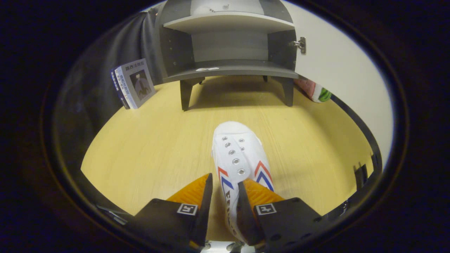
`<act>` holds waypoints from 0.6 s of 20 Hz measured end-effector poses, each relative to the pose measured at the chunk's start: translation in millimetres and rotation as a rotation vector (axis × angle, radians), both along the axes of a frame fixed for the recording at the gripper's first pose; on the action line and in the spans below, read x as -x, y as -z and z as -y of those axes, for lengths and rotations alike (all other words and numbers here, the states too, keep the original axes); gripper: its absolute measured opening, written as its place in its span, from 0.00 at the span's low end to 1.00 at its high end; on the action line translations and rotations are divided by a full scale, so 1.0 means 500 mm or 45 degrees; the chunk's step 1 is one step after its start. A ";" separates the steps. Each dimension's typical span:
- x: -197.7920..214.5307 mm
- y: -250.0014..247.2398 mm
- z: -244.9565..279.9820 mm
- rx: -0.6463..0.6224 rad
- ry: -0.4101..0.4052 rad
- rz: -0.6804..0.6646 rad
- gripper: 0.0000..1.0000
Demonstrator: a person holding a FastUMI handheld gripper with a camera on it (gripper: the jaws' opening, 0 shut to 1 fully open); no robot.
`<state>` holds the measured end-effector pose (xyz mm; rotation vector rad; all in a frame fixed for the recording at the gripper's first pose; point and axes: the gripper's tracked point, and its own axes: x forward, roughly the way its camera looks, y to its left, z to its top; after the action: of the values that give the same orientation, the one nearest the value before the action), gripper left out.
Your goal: Open the shoe cabinet door, grab the shoes and put them into the shoe cabinet, then close the shoe cabinet door.
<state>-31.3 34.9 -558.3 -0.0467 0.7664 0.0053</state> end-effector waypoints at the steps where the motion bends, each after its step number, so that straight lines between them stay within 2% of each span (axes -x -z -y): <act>1: -0.002 0.009 -0.001 0.010 -0.005 -0.018 0.44; 3: -0.017 0.017 0.010 0.043 -0.003 -0.009 0.42; 5: -0.006 0.014 0.006 0.031 -0.005 -0.007 0.28; 6: -0.005 0.014 0.004 0.008 -0.013 -0.009 0.28; 9: -0.019 0.015 -0.007 -0.049 -0.034 0.011 0.06; 12: -0.007 0.014 -0.011 -0.037 -0.054 0.004 0.03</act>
<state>-27.7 40.2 -565.2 -0.0352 0.7618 0.0566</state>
